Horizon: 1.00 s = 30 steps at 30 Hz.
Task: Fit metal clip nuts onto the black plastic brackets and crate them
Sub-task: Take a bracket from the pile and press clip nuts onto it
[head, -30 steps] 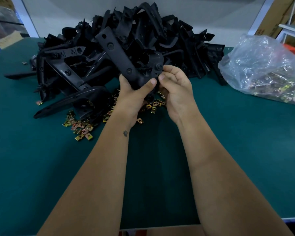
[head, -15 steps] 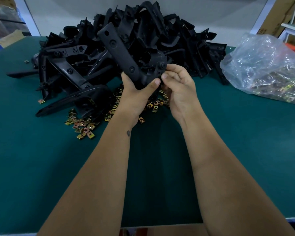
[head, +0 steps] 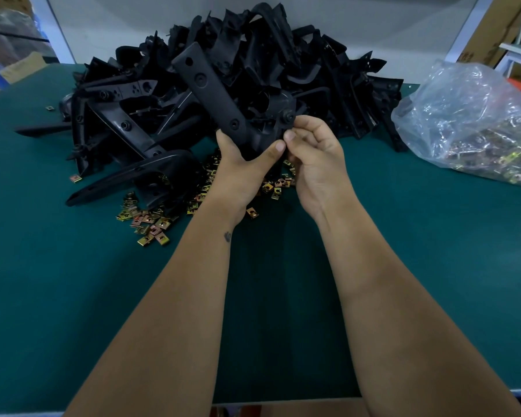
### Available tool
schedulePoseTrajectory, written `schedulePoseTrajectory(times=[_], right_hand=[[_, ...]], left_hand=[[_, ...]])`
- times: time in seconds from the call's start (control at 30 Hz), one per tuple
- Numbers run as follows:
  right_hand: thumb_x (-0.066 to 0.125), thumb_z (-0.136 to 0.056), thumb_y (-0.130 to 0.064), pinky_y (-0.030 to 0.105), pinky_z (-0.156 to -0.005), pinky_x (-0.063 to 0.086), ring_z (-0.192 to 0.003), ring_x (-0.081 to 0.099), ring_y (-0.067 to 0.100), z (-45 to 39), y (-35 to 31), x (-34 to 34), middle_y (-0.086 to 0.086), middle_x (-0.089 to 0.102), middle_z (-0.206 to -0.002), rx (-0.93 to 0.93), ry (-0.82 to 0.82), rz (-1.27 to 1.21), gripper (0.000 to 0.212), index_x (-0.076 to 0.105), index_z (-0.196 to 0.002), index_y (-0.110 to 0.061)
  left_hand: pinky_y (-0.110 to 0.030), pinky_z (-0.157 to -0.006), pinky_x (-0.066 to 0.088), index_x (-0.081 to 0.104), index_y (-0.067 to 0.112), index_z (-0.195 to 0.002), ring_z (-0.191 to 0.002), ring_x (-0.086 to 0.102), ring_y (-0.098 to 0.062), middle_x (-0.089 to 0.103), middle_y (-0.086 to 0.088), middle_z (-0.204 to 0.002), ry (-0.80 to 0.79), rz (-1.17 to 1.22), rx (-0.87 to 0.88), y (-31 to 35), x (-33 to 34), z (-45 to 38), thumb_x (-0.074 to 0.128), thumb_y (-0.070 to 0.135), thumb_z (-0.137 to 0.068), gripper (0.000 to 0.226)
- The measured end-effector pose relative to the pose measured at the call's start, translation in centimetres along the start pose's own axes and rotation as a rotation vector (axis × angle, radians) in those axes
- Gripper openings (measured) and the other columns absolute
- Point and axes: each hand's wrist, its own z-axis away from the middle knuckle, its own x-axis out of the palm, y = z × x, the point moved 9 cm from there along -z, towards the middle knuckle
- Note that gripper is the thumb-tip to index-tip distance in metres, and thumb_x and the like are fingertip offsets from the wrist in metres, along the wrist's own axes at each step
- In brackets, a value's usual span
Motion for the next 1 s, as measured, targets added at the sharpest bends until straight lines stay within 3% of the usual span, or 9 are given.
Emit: schedulePoseTrajectory(times=[0.2, 0.4, 0.5, 0.67, 0.77, 0.83, 0.93, 0.97, 1.0], right_hand=[[0.057, -0.091, 0.007, 0.016, -0.064, 0.041, -0.063, 0.054, 0.0, 0.0, -0.2, 0.1, -0.004, 0.062, -0.074, 0.003, 0.0, 0.02, 0.021, 0.06, -0.094, -0.013], [0.057, -0.091, 0.007, 0.021, -0.072, 0.041, -0.075, 0.056, 0.008, 0.1, -0.1, 0.5, -0.001, 0.064, -0.08, 0.022, -0.056, 0.068, 0.021, 0.059, -0.103, -0.011], [0.058, -0.091, 0.007, 0.019, -0.068, 0.041, -0.073, 0.055, 0.007, 0.0, -0.1, 0.3, 0.0, 0.064, -0.082, 0.018, -0.038, 0.077, 0.021, 0.06, -0.102, -0.01], [0.064, -0.091, 0.0, 0.016, -0.064, 0.046, -0.07, 0.06, 0.003, 0.0, -0.1, -0.1, -0.002, 0.068, -0.079, 0.011, 0.062, 0.096, 0.019, 0.064, -0.109, -0.007], [0.064, -0.095, -0.015, 0.033, -0.088, 0.055, -0.09, 0.067, 0.014, 0.0, 0.3, -0.5, 0.005, 0.073, -0.094, 0.031, 0.125, 0.156, 0.019, 0.068, -0.111, -0.005], [0.057, -0.099, -0.024, 0.046, -0.1, 0.051, -0.103, 0.066, 0.029, 0.2, 0.6, -0.6, 0.019, 0.071, -0.108, 0.056, 0.155, 0.175, 0.03, 0.069, -0.107, 0.002], [0.055, -0.1, -0.028, 0.038, -0.081, 0.048, -0.078, 0.058, 0.031, 0.5, -0.1, -0.1, 0.035, 0.063, -0.098, -0.019, 0.15, 0.214, 0.046, 0.06, -0.092, 0.017], [0.057, -0.098, -0.029, 0.029, -0.071, 0.043, -0.067, 0.052, 0.029, 0.5, -0.3, 0.1, 0.026, 0.064, -0.079, -0.05, 0.143, 0.273, 0.044, 0.062, -0.075, 0.008], [0.06, -0.097, -0.029, 0.021, -0.064, 0.039, -0.057, 0.047, 0.017, 0.5, -0.4, 0.2, 0.006, 0.059, -0.059, -0.064, 0.135, 0.331, 0.043, 0.058, -0.058, -0.01]], left_hand=[[-0.049, -0.115, 0.036, 0.01, 0.022, -0.154, -0.142, 0.04, -0.02, 0.041, -0.001, -0.154, -0.02, -0.019, 0.002, 0.0, -0.1, -0.1, 0.079, 0.043, -0.068, 0.113], [-0.049, -0.115, 0.035, 0.009, 0.024, -0.154, -0.141, 0.04, -0.017, 0.042, 0.003, -0.153, -0.073, -0.054, -0.014, -0.1, -0.3, -0.1, 0.077, 0.04, -0.074, 0.107], [-0.048, -0.115, 0.036, 0.011, 0.025, -0.153, -0.139, 0.042, -0.016, 0.044, 0.005, -0.151, -0.076, -0.059, -0.012, -0.2, -0.2, -0.2, 0.076, 0.04, -0.076, 0.102], [-0.044, -0.103, 0.05, 0.034, 0.024, -0.14, -0.122, 0.06, -0.014, 0.06, 0.003, -0.136, -0.019, 0.089, -0.051, -0.6, 0.1, -0.3, 0.07, 0.021, -0.092, 0.061], [-0.04, -0.085, 0.059, 0.04, 0.016, -0.138, -0.113, 0.067, -0.021, 0.064, -0.006, -0.131, -0.001, 0.266, -0.114, -1.0, 0.4, -0.4, 0.059, 0.013, -0.098, 0.044], [-0.042, -0.086, 0.059, 0.041, 0.014, -0.137, -0.116, 0.065, -0.025, 0.063, -0.008, -0.132, 0.011, 0.297, -0.128, -1.2, 0.3, -0.5, 0.054, 0.01, -0.1, 0.039], [-0.043, -0.09, 0.058, 0.042, 0.015, -0.136, -0.117, 0.063, -0.024, 0.062, -0.008, -0.133, 0.019, 0.253, -0.111, -1.1, 0.2, -0.5, 0.051, 0.005, -0.1, 0.038], [-0.043, -0.092, 0.057, 0.042, 0.016, -0.136, -0.117, 0.064, -0.024, 0.062, -0.007, -0.132, 0.02, 0.23, -0.103, -1.0, 0.2, -0.5, 0.051, 0.003, -0.1, 0.04], [-0.043, -0.094, 0.056, 0.042, 0.018, -0.137, -0.117, 0.064, -0.023, 0.062, -0.006, -0.132, 0.017, 0.209, -0.094, -0.9, 0.3, -0.4, 0.051, 0.002, -0.099, 0.042]])
